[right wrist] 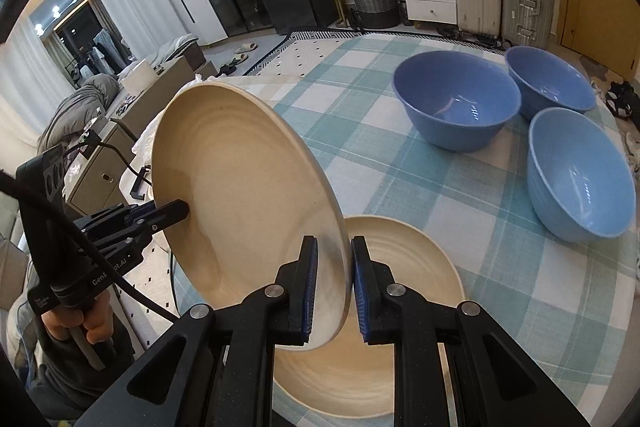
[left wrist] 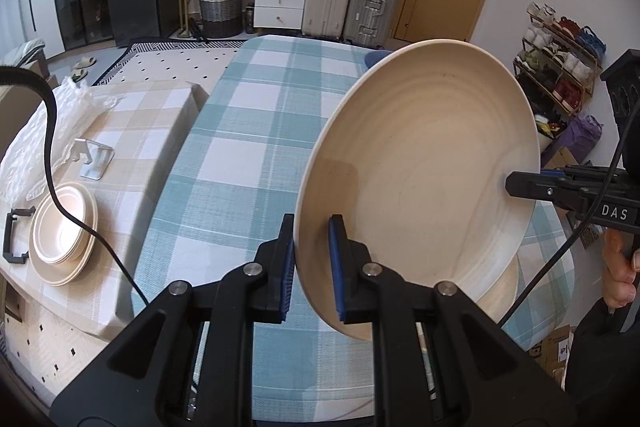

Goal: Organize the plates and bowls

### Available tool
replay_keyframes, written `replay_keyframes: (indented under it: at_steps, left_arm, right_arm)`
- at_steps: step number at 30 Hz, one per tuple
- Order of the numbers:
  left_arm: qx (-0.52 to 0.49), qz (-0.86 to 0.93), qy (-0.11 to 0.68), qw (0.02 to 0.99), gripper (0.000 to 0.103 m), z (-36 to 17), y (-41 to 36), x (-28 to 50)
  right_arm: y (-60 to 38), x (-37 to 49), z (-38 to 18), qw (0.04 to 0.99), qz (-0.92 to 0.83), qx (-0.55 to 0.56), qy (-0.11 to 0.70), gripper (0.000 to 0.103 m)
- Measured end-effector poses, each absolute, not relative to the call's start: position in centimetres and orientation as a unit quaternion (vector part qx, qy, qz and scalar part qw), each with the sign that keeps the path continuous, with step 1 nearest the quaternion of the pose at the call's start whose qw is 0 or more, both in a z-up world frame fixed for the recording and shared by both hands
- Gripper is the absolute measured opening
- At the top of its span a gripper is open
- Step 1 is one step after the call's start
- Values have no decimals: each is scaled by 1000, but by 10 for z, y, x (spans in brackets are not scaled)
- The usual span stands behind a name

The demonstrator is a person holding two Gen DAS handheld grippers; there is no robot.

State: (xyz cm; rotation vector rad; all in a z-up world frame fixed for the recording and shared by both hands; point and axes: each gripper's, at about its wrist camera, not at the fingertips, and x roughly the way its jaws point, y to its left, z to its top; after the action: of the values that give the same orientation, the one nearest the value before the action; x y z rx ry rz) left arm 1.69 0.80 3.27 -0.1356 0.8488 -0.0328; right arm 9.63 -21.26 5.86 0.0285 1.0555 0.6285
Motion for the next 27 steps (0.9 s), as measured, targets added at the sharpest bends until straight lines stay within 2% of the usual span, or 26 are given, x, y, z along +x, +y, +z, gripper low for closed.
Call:
replay_keyframes:
  at_steps: [11,27]
  left_arm:
    - [-55,-49,429,900,12,28,-32,28]
    - [-49,-62,461,884,12,-12,-44,39]
  right_arm:
    - [-251,87,56,821,267,22,504,17]
    - [-269,84,26,806,245,25,538,17]
